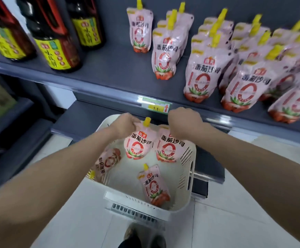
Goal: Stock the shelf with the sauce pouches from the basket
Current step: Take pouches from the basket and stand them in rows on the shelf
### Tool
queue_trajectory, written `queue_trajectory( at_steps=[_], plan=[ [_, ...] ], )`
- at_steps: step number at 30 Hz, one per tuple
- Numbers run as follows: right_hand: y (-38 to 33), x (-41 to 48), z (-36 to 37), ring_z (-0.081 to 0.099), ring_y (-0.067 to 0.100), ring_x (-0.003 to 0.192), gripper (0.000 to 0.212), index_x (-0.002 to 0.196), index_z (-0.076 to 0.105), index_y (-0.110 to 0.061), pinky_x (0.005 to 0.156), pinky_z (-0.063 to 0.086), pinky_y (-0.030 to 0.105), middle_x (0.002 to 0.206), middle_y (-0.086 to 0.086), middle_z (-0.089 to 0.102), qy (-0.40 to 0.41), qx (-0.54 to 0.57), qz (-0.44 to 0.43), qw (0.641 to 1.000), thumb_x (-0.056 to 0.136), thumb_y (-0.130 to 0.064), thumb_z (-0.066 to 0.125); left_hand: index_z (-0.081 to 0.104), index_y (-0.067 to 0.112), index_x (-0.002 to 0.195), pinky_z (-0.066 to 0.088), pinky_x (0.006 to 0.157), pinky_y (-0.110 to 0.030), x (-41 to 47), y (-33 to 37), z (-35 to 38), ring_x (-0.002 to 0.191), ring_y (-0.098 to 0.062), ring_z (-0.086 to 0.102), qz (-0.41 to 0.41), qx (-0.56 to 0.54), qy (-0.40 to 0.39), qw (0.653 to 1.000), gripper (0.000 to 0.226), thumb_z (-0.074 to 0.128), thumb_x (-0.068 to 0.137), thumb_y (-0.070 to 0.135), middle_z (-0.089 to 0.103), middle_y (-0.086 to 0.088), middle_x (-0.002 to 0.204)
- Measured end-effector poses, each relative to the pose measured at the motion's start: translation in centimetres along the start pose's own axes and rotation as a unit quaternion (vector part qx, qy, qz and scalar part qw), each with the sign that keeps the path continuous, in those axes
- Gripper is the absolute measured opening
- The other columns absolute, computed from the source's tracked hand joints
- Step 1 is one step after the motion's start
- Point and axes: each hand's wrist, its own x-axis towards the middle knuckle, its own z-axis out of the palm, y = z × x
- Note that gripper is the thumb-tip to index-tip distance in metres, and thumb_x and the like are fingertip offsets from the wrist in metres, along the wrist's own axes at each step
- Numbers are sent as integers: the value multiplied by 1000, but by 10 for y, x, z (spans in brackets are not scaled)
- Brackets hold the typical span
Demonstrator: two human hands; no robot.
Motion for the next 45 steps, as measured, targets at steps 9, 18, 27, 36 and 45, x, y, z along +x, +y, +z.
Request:
queue_trajectory(
  at_steps=[9,18,27,36,45],
  plan=[
    [2,-8,-132,44,21,57,29,55,37,-8,47,28,24,59,3,40,124,-22,-13,992,78,2,50,66,0,80,40,57,-24,-47,63,-131,68,-18,50,39,-43,182,982,14,54,86,2,57,-8,72],
    [-1,31,-180,42,24,61,32,58,36,-13,56,34,30,62,3,33,194,-66,27,978,80,2,53,69,6,98,47,67,-22,-36,75,-183,78,-13,63,47,-167,239,955,16,55,90,10,69,-4,87],
    [-8,79,-171,45,29,73,16,78,42,-10,64,42,35,80,10,44,117,-61,75,988,82,2,53,70,9,93,54,82,-34,10,54,-208,87,-21,66,56,-177,212,960,16,54,91,9,71,-11,94],
    [-4,108,-164,43,20,57,19,68,44,-7,49,36,28,65,4,39,59,-79,110,989,83,1,52,69,15,83,55,78,-34,48,40,-219,84,-21,67,76,-183,174,965,18,54,90,8,71,-9,89],
    [-6,114,-167,62,30,94,27,107,64,-7,69,48,32,109,15,62,60,-37,142,987,84,1,53,69,9,101,49,58,-18,67,36,-219,69,-6,63,87,-193,148,966,19,54,90,7,68,-3,84]
  ],
)
